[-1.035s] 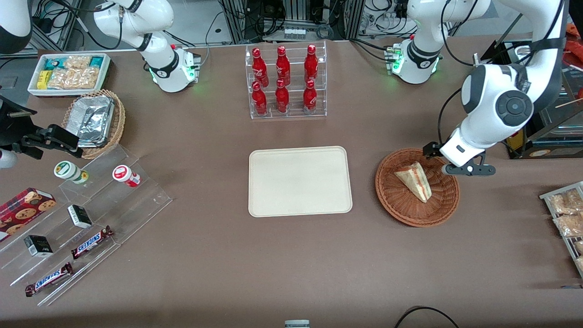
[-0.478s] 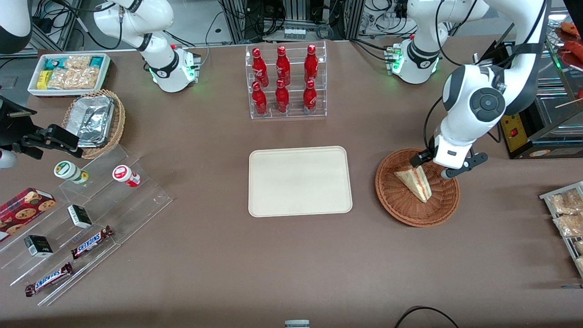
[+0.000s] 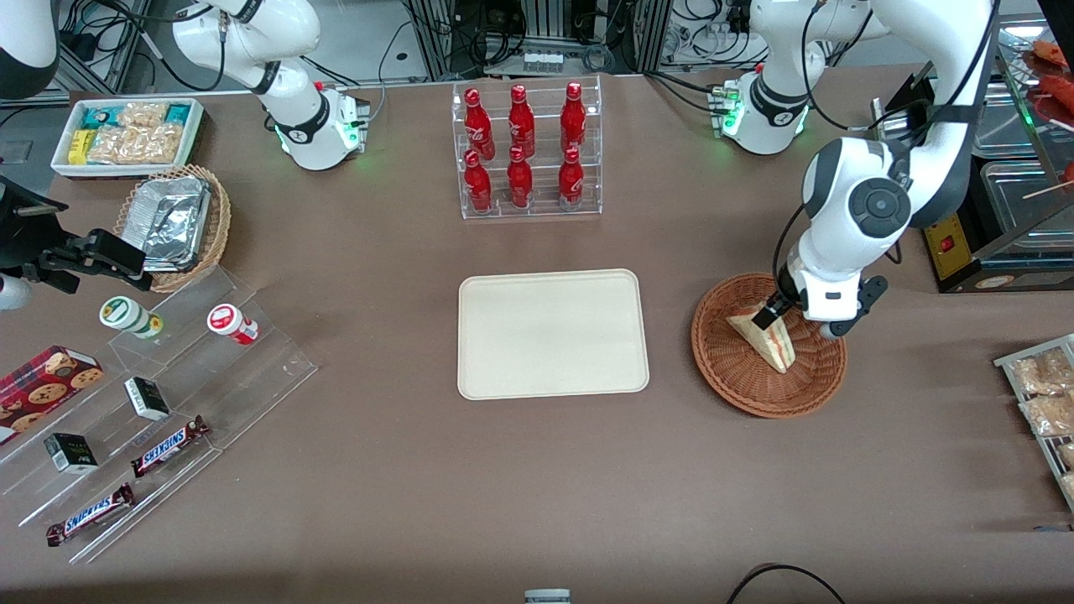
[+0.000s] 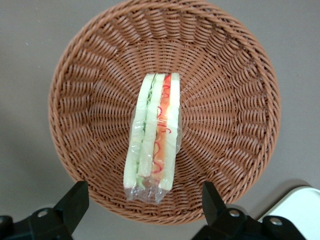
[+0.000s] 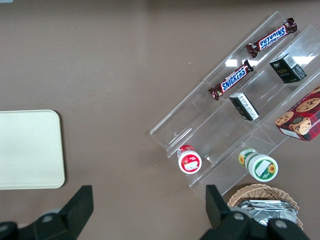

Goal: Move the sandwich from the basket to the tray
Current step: 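Lower the open left gripper around the sandwich wedge, then close the left gripper on the sandwich and lift it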

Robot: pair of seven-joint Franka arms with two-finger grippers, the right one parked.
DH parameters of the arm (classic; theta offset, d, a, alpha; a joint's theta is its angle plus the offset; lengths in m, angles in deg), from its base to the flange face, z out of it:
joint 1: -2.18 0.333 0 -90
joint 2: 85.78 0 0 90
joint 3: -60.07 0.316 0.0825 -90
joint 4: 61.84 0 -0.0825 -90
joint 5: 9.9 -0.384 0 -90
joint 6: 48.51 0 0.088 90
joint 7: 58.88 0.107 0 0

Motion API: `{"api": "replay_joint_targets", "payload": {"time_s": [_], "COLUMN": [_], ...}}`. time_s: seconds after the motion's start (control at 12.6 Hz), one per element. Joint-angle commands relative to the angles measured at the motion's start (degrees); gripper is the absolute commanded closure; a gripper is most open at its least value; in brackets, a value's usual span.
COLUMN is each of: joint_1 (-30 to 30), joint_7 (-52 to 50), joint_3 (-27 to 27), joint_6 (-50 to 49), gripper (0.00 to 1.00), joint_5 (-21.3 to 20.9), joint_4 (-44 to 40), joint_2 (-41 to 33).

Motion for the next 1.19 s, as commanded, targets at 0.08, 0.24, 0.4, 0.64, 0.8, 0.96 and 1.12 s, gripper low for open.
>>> {"api": "replay_joint_targets", "payload": {"time_s": [0.08,0.24,0.4,0.64,0.8,0.96,1.12], "joint_1": [-0.8,-0.7,-0.5,-0.3,-0.3,-0.3,-0.4], "joint_7": [-4.4,-4.4,-4.2,-4.4,-4.3,-3.5,-3.2], "joint_3": [0.3,0.3,0.4,0.5,0.5,0.6,0.6], "joint_6": [4.0,5.4,6.5,7.9,7.6,7.0,3.7], "gripper": [0.0,0.0,0.0,0.33,0.81,0.9,0.91], "joint_5": [0.2,0.1,0.0,0.1,0.0,0.0,0.0], "joint_4": [0.5,0.7,0.7,0.8,0.8,0.7,0.0], "joint_2": [3.1,4.8,6.2,7.3,7.1,6.6,4.5]}}
